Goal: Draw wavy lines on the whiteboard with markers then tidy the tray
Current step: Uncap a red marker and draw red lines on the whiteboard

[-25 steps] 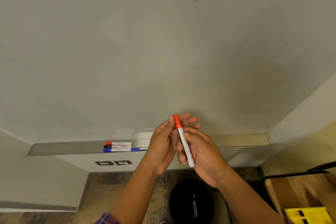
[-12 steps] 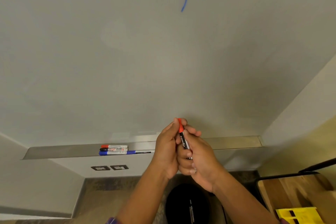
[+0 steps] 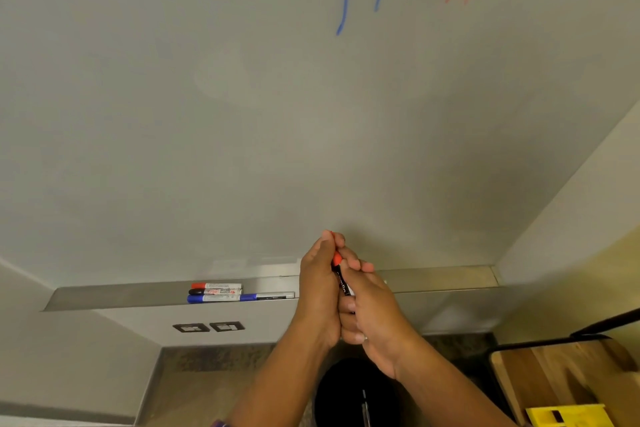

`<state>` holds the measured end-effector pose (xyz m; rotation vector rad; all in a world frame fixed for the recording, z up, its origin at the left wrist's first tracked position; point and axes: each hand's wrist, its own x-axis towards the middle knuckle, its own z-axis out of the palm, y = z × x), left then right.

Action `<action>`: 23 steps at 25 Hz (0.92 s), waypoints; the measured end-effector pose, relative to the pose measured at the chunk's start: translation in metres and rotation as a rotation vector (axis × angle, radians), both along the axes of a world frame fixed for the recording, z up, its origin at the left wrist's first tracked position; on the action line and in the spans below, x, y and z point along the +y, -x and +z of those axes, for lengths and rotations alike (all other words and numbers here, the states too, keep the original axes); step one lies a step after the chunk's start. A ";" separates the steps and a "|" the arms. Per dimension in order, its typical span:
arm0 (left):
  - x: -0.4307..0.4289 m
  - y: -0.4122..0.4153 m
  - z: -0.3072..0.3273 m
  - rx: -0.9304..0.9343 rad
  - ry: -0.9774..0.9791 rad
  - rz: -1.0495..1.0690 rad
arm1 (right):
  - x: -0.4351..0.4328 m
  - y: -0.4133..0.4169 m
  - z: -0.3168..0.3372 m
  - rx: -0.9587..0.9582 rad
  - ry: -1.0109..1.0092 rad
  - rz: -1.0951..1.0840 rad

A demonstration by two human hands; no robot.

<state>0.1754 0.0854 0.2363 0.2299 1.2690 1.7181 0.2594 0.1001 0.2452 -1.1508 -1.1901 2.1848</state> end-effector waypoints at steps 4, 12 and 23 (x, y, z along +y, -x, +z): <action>-0.002 0.003 -0.001 -0.135 -0.045 -0.045 | 0.007 -0.003 -0.001 0.017 0.021 0.007; 0.003 0.016 0.002 -0.296 -0.124 -0.020 | 0.014 -0.011 -0.007 0.032 -0.051 0.094; 0.013 0.035 0.059 -0.212 -0.349 -0.081 | 0.038 -0.010 0.060 0.151 -0.798 -0.074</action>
